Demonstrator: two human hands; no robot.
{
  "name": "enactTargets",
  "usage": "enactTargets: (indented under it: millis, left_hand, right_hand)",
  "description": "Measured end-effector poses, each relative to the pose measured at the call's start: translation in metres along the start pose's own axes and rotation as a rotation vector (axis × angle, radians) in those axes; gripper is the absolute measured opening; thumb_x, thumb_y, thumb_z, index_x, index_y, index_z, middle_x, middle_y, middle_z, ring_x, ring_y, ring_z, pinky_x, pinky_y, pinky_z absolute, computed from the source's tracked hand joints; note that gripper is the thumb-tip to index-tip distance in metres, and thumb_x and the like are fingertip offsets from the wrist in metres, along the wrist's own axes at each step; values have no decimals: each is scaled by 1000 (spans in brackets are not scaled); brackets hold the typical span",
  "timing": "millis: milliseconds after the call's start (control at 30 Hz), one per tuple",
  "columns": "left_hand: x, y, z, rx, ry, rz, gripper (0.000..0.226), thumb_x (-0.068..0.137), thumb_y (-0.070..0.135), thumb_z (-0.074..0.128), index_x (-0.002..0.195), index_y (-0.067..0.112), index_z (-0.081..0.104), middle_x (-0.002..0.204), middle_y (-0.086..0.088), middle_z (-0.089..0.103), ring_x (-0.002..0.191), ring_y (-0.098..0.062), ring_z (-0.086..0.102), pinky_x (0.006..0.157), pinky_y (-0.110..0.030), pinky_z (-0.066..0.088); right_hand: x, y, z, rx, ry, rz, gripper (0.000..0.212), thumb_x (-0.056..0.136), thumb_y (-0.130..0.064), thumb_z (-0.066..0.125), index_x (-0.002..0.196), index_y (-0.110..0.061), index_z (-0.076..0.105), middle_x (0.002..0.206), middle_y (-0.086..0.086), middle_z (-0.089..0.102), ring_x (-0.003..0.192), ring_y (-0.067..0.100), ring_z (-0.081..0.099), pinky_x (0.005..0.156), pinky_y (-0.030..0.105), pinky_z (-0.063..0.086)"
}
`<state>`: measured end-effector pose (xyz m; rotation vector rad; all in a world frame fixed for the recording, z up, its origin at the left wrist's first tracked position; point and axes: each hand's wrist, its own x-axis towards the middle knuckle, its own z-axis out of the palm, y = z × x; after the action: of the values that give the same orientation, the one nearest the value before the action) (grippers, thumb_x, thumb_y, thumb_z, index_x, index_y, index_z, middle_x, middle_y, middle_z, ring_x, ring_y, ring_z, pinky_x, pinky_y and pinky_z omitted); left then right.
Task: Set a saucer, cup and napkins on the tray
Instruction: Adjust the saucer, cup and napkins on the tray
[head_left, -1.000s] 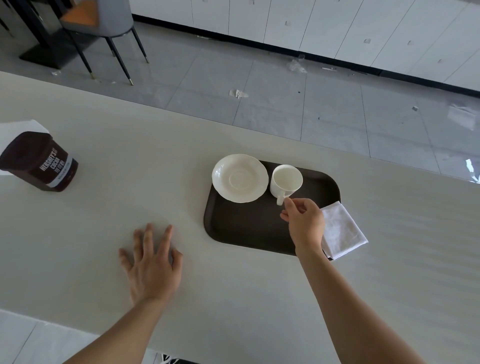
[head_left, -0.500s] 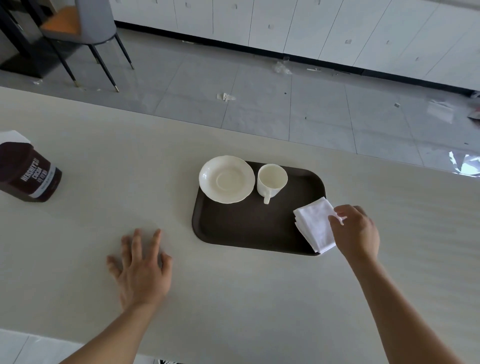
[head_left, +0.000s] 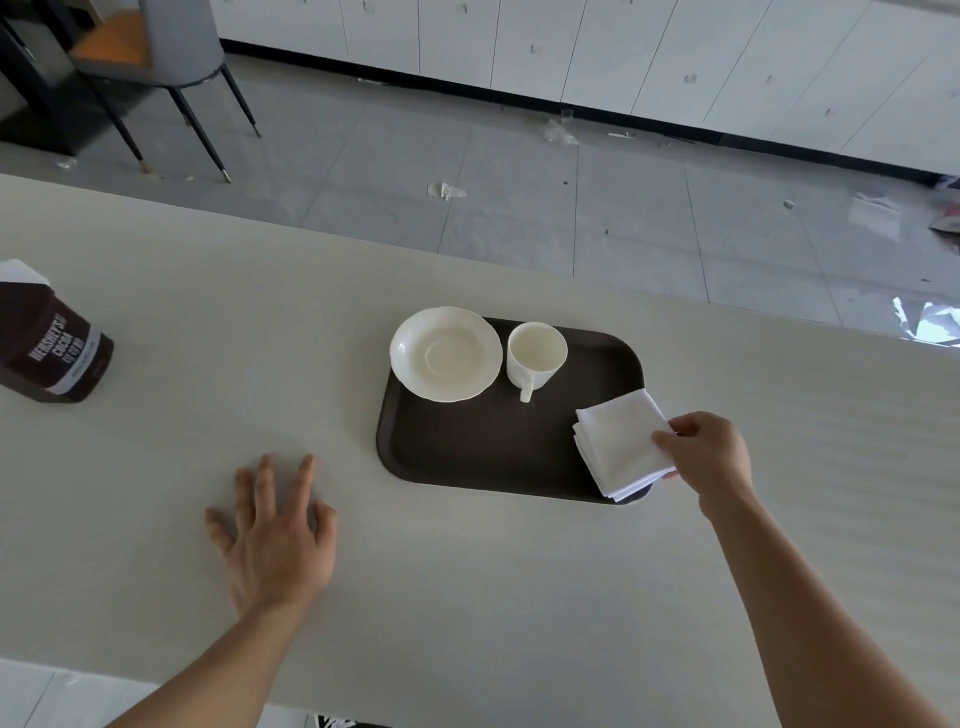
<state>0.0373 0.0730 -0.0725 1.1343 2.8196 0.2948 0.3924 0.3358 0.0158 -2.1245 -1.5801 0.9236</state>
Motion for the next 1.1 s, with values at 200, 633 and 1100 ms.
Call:
enactTargets:
  millis: [200, 633, 1100]
  left_hand:
    - [1, -1, 2, 26, -10, -1, 60, 85, 45, 33, 144, 37, 40, 156, -12, 34, 148, -35, 21, 114, -65, 13]
    - [-1, 5, -6, -15, -35, -35, 64, 85, 46, 27, 146, 35, 42, 159, -13, 31, 150, -33, 17, 116, -61, 8]
    - [0, 2, -3, -6, -15, -18, 63, 84, 45, 30, 144, 35, 44, 157, -13, 34, 148, -35, 21, 115, -63, 10]
  right_hand:
    - [1, -2, 12, 345, 48, 119, 9, 81, -12, 71, 90, -11, 68, 87, 8, 73, 65, 23, 73, 54, 31, 62]
    - [-5, -8, 41, 150, 41, 49, 22, 84, -15, 62, 106, -20, 63, 93, -1, 71, 56, 23, 73, 47, 24, 50]
    - [-11, -5, 37, -539, -75, -541, 51, 80, -45, 75, 128, -36, 59, 131, -11, 55, 121, 19, 44, 74, 32, 47]
